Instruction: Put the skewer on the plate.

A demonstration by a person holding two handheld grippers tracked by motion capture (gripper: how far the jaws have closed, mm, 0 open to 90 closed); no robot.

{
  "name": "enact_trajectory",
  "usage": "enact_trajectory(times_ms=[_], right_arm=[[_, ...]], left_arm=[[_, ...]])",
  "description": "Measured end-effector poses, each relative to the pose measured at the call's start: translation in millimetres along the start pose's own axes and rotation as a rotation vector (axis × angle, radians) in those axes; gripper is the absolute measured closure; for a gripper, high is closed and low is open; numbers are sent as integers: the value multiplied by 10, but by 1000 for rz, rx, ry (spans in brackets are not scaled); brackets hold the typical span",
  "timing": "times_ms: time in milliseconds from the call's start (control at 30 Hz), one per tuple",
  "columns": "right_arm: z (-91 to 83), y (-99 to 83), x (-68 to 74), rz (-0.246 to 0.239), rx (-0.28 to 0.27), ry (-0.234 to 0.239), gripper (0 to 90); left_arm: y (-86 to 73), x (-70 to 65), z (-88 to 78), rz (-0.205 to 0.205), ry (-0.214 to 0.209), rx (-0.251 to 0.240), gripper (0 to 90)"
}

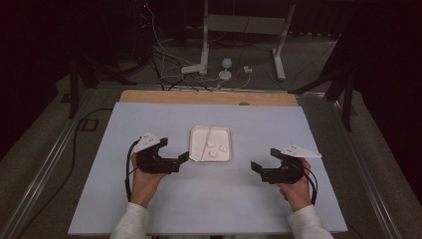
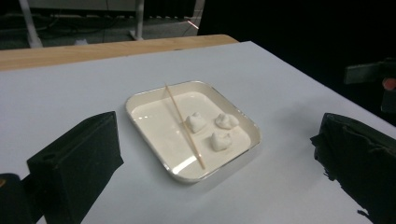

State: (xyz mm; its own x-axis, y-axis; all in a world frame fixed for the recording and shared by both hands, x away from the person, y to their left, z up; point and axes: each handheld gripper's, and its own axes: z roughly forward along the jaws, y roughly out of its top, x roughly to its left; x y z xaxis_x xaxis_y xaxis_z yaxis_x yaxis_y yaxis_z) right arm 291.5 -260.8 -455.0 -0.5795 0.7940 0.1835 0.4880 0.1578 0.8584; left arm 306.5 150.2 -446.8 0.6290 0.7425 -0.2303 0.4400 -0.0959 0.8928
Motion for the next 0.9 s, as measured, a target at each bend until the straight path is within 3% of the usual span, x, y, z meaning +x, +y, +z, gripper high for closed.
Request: enact_trajectory(times_ms=[167, 367, 467, 633, 900], right_arm=[[-84, -80, -56, 0, -14, -9, 26], [-151, -145, -92, -2, -41, -10, 20], [-181, -168, -107, 0, -58, -18, 20], [-230, -197, -131, -7, -85, -32, 20], [-294, -237, -174, -6, -117, -49, 20]], left_arm=[[-51, 32, -123, 41, 6, -41, 6], [-109, 88, -256, 58, 28, -82, 6], [-147, 129, -305, 51, 45, -91, 6], [-200, 201, -360, 37, 113, -87, 5], [-261, 273, -482, 28, 139, -128, 5]])
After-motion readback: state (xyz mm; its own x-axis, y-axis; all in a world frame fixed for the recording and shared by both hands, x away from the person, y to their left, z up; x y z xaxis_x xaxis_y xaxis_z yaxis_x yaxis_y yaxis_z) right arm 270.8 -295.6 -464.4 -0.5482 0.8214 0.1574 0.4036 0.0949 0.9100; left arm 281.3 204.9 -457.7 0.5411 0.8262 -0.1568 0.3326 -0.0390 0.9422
